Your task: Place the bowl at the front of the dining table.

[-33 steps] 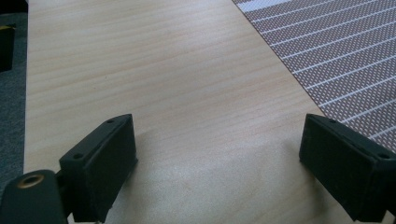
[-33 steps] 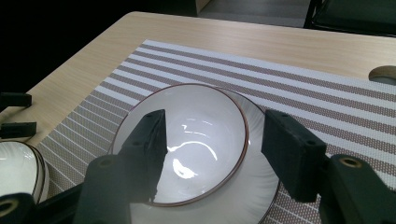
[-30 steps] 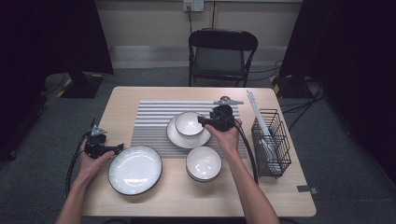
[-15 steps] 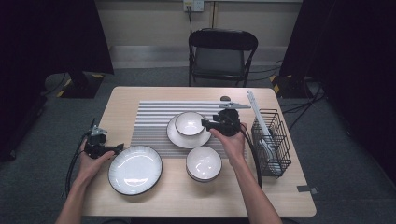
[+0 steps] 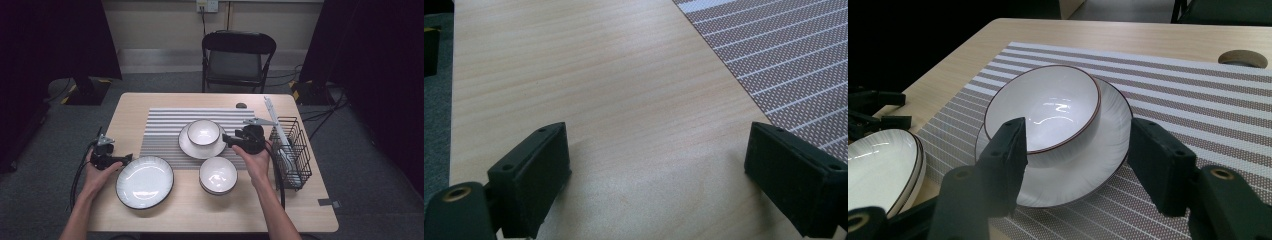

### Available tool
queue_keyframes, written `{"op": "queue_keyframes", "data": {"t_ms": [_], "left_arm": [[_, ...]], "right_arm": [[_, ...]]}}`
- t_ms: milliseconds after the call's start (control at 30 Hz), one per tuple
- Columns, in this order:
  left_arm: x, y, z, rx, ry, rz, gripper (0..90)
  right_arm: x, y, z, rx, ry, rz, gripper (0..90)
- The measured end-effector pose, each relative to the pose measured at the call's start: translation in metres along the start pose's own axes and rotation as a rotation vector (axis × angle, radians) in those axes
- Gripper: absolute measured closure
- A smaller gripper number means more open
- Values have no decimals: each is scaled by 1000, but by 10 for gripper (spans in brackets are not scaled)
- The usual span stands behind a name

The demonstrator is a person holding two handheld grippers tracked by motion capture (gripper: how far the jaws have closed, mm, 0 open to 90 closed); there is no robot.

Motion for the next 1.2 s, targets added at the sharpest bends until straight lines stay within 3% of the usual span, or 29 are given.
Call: {"op": "queue_keyframes", "data": {"t_ms": [200,267,533,833,1000,1200], "left_arm": [[0,0,0,1,-1,0,104],[0,0,0,1,0,1,104],[0,0,0,0,0,1,104],[0,0,0,0,0,1,104],[0,0,0,0,0,1,104],[0,0,0,0,0,1,104]], "right_arm": [[-4,2,-1,0,-4,-4,396],[-6,3,1,16,-33,5,405],[-18,-3,13,-25,-48,-13,432],[-31,-3,7,-45,-5,-24,429],[-42,1,3,-10,1,-12,407],[-57,2,-2,-4,5,-16,392]]}}
Point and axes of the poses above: each handheld gripper's, and its own axes: x roughly forward along the jaws, y roughly out of its underside, z roughly to its left, the point moved 8 cm from there along x, roughly forward along the jaws, and after that the axes turned 14 degrees about x, right-handed, at the moved point
